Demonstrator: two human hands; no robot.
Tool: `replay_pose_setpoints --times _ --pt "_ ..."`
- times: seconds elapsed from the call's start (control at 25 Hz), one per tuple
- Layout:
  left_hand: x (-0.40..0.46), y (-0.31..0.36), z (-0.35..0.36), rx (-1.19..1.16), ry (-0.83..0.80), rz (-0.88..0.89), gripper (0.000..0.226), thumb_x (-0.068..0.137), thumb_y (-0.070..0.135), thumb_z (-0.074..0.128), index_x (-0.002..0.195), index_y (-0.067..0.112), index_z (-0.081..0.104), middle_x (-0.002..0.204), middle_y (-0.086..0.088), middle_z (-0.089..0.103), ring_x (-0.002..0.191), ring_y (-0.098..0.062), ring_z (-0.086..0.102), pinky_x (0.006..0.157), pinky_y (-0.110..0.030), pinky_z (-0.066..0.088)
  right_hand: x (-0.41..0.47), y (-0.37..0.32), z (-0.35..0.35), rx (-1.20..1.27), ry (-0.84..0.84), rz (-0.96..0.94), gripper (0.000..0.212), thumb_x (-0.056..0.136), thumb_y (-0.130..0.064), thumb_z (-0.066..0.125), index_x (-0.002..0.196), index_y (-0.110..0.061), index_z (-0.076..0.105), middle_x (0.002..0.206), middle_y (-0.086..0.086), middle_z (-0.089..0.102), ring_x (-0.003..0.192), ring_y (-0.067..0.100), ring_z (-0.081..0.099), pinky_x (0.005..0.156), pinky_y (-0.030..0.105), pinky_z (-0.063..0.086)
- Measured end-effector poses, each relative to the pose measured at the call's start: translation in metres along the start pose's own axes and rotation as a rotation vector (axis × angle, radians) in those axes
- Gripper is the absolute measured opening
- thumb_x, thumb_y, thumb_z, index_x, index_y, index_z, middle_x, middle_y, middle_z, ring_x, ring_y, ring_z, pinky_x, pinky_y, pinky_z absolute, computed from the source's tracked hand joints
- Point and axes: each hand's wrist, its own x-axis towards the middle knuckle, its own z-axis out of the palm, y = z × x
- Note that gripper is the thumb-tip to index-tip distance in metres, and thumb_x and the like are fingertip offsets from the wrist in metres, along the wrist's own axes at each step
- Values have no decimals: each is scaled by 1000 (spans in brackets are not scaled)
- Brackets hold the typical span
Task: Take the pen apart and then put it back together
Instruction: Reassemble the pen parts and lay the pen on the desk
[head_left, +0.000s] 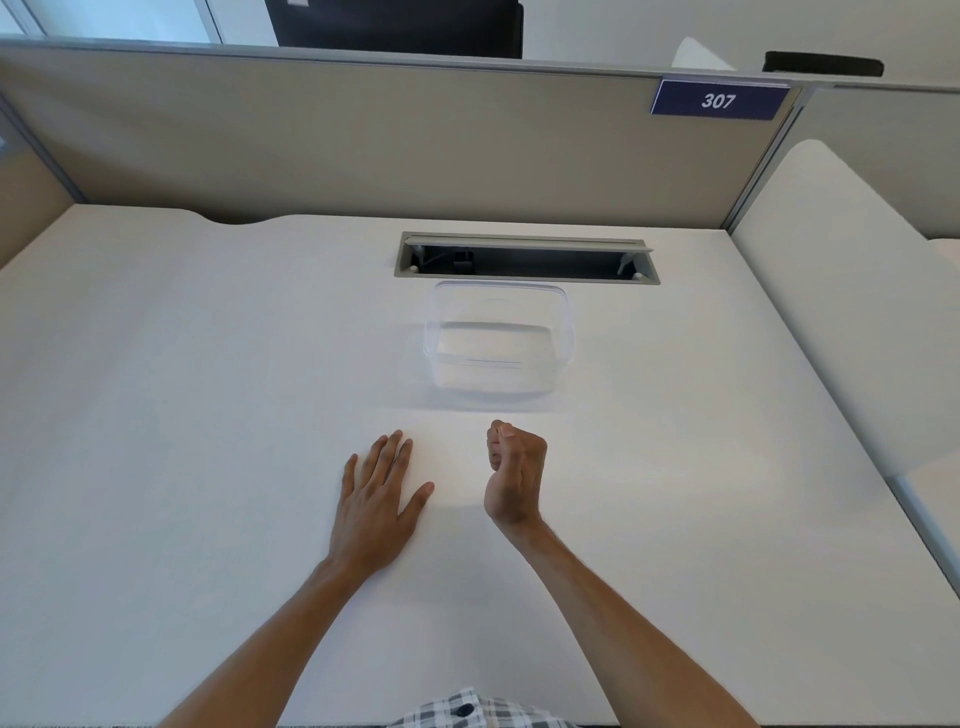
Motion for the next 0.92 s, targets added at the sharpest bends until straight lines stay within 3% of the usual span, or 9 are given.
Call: replay_pose_setpoints --times 0.16,0.24,0.36,0.48,0.6,0.68,0.84,0.92 --pt "0 1 1 -10 1 -3 73 93 62 15 152 19 21 161 3 15 148 -13 7 120 -43 5 -1 -4 -2 17 -5 -4 31 85 -33 33 56 -29 20 52 -8 16 53 14 14 52 37 10" --pt "-1 1 1 -4 3 -4 71 94 60 18 152 19 22 161 3 16 148 -13 7 120 -43 5 0 -3 -7 14 -21 -2 38 86 -32 37 57 -12 24 53 8 19 52 23 18 51 40 15" --pt "-1 0 1 2 6 -2 71 94 60 19 152 19 23 160 4 17 148 -13 8 119 -42 5 0 -1 -20 -14 -20 35 34 89 -22 40 63 -1 35 53 6 40 52 30 42 52 37 32" --pt "-1 0 0 6 11 1 71 94 60 19 152 19 23 160 4 17 148 -13 8 119 -41 4 -1 1 -34 -48 -6 57 27 97 -19 40 78 -3 52 75 7 62 72 18 61 67 24 48" --pt "-1 0 1 14 6 1 71 93 60 17 152 19 23 160 5 16 148 -12 8 119 -40 3 -5 -4 -46 -59 -7 101 22 101 -20 47 84 -23 60 93 3 65 89 9 62 73 17 46" --pt "-1 0 1 13 11 2 72 93 61 17 151 19 24 160 4 17 147 -12 9 119 -40 4 -8 -10 -53 -65 28 128 26 101 -18 52 83 -29 67 97 3 64 89 7 60 69 14 42" --pt "-1 0 1 12 11 0 72 93 61 17 152 19 23 160 4 17 147 -12 8 119 -41 5 -10 -15 -67 -63 117 158 18 94 -19 64 80 -10 73 80 8 67 65 13 46 57 23 32" --pt "0 0 0 6 12 -3 72 93 60 18 152 19 23 160 4 17 148 -12 8 119 -42 5 -13 -13 -71 -86 137 176 22 91 -22 70 72 -10 72 70 9 65 58 19 39 53 28 27"
